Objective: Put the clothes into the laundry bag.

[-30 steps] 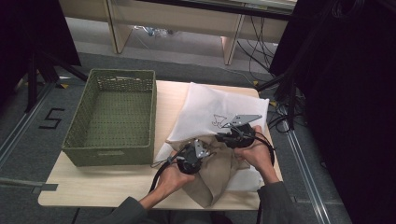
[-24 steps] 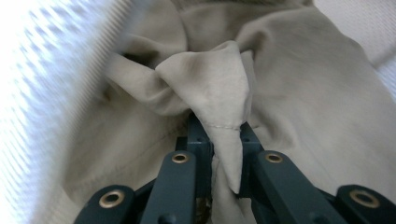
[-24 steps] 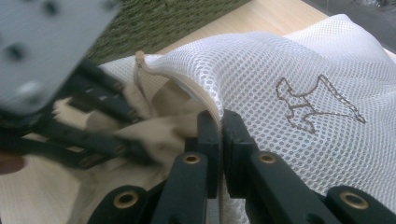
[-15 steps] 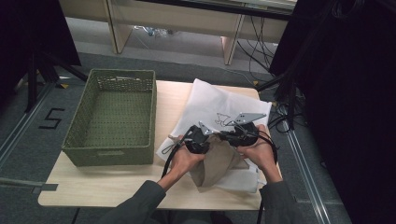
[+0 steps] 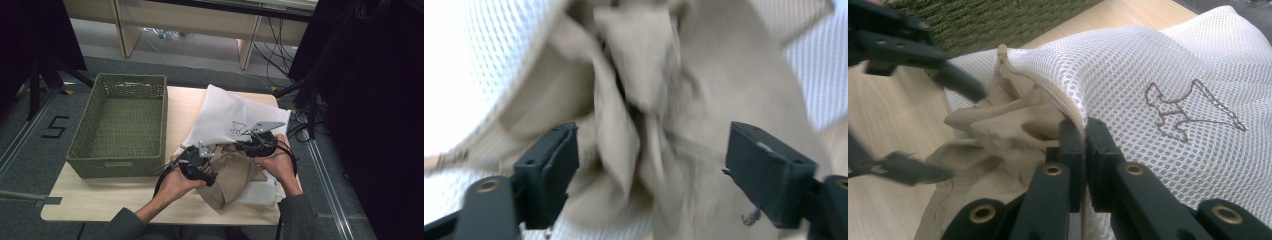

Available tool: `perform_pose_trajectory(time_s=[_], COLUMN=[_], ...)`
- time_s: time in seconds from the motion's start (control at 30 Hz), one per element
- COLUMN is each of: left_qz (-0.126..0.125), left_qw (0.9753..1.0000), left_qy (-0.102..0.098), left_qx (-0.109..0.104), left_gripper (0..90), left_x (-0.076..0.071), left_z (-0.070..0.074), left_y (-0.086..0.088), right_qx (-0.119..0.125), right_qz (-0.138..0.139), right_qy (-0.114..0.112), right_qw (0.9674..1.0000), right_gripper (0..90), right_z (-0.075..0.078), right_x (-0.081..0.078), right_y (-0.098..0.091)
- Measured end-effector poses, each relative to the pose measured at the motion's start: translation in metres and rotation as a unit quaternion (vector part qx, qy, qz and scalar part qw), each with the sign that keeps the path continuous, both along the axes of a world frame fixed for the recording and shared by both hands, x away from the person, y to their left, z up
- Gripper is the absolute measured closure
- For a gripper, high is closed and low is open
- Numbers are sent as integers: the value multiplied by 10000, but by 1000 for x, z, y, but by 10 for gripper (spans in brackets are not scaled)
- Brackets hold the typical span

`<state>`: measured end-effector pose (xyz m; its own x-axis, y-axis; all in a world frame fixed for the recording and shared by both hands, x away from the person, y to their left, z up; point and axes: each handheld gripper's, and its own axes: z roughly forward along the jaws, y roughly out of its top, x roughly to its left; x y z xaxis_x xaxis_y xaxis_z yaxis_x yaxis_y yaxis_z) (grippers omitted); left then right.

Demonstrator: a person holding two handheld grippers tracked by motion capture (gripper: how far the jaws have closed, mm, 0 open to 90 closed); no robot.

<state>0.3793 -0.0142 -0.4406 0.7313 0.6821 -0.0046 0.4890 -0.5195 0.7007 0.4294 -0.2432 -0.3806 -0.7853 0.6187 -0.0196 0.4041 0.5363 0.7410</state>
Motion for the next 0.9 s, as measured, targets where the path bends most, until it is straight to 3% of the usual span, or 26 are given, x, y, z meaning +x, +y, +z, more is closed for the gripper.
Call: perform_pose_trajectory(time_s=[0.1,0.2,0.27,0.4,0.47,0.57,0.63,0.7,0.77,0.83,0.9], left_qz=[-72,-113,-167,-244,-294,-302,-379,-433,-397,-330,-134], left_qw=[9999,9998,9996,9995,9991,9992,9992,9989,9989,9991,9994], left_qy=[156,-21,150,206,291,263,140,-43,-152,-201,-308], left_qx=[8,135,160,41,-12,-19,49,170,210,200,15], left_gripper=[184,187,165,161,154,157,257,522,697,782,829], left_x=[-12,-16,-16,-16,-16,-13,-10,-8,-7,-3,5], left_z=[-10,-20,-30,-42,-45,-47,-48,-49,-52,-53,-47], left_y=[4,2,-2,-15,-23,-36,-45,-50,-54,-56,-54], right_qx=[-10,-9,-22,-27,-37,-24,-42,-50,-54,-62,-32], right_qz=[6,3,17,30,46,46,62,81,89,88,101], right_qy=[-9,-12,-3,16,-1,24,23,11,3,2,-13], right_qw=[10000,10000,10000,10000,10000,10000,10000,10000,9999,9999,9999], right_gripper=[880,880,880,879,879,879,879,879,879,880,880], right_z=[0,0,0,0,-1,0,-1,0,1,1,3], right_x=[-1,0,-1,0,-1,-1,-1,-1,-2,-3,-2], right_y=[0,0,1,1,2,2,3,3,3,4,3])
